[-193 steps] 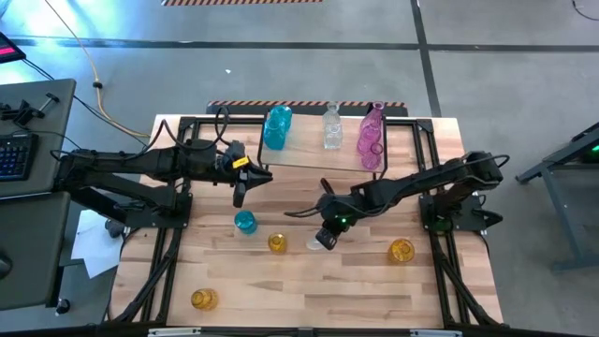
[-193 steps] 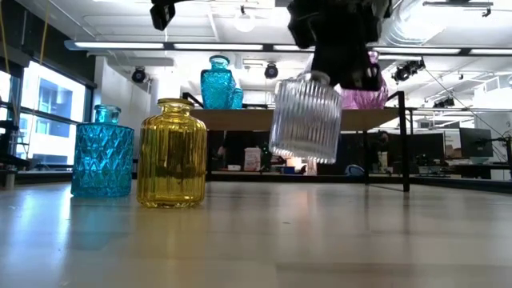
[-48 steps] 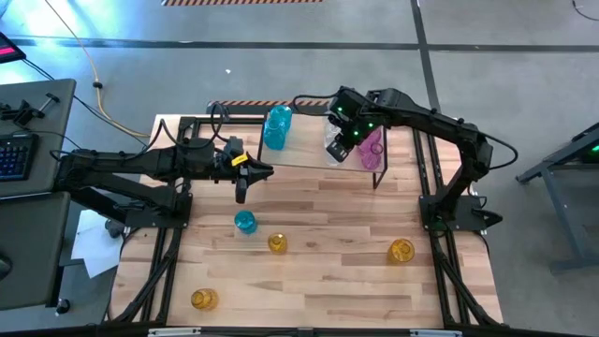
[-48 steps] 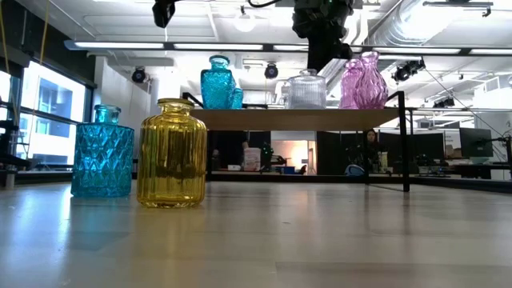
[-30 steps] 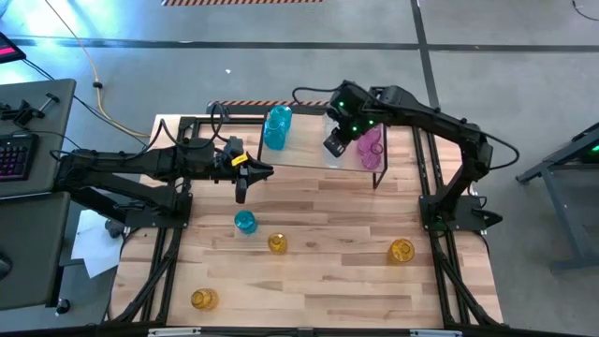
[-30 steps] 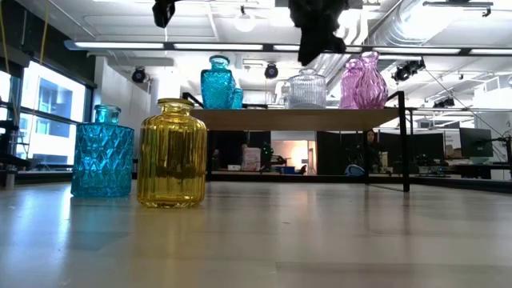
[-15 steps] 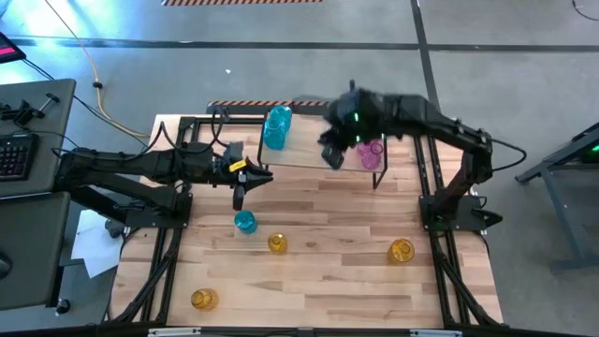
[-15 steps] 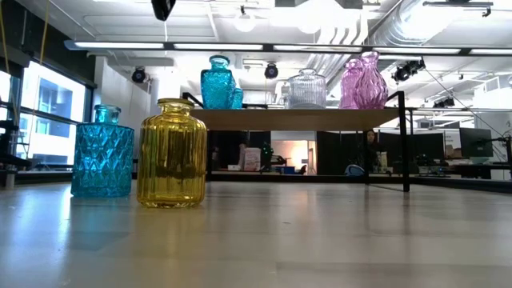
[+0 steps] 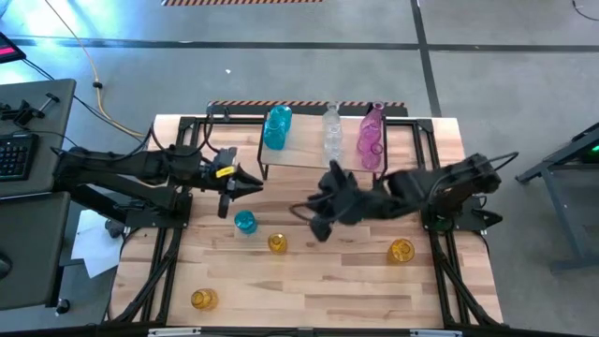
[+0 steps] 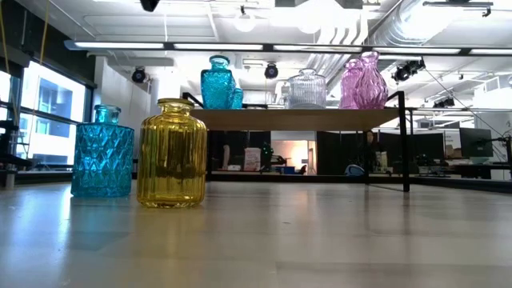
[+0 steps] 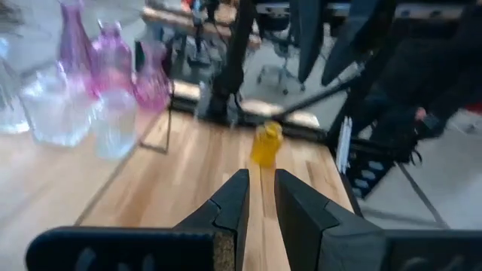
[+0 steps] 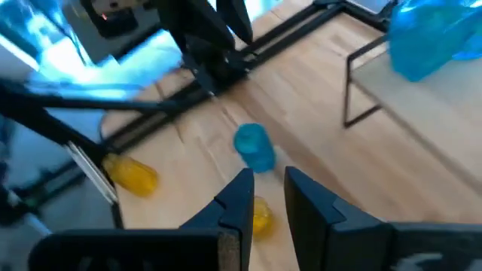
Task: Sort vases onto shelf
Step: Put the blue vase on the shelf aligned with the other blue vases
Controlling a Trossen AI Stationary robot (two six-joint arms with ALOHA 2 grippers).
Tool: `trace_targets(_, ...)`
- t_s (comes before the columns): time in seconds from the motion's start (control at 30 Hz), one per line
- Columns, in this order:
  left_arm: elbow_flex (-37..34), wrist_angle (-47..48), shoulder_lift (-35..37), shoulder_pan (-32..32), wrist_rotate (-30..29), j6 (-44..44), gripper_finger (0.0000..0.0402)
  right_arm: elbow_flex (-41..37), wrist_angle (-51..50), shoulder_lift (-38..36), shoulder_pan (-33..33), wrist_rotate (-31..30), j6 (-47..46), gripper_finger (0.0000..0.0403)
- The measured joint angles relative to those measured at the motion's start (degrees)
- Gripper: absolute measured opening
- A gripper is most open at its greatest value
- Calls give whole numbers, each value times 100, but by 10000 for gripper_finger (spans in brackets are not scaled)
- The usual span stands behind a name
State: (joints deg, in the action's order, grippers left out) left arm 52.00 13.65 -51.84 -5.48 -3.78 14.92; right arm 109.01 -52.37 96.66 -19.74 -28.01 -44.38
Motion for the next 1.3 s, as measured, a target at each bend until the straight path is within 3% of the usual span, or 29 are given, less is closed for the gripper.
trace_targets(0.17,5,1139,219,-96,106,133,58,-865,1207,0,-321,-352,-706,57)
trace_targets(0.3,3,2517,361,-249,133,229,58,-1487,2084,4,-424,-345,-1050,57)
trace_targets(0.43,3,3233,414,-477,261,330,58,-1889,2648,4,-443,-263,-1220,57)
trace_targets(0.63,3,3555,304,-744,327,-57,58,-1999,2497,4,-395,1004,-1309,57)
trace_targets(0.97,3,4234,-750,-745,52,-1350,58,-2002,2436,4,-351,850,-1069,57)
trace_targets(1.17,3,4025,-1412,-745,-10,-1966,58,-2002,2426,4,-351,878,-916,57)
trace_targets(1.3,3,3827,-1730,-743,157,-1912,58,-2002,2411,4,-363,930,-878,57)
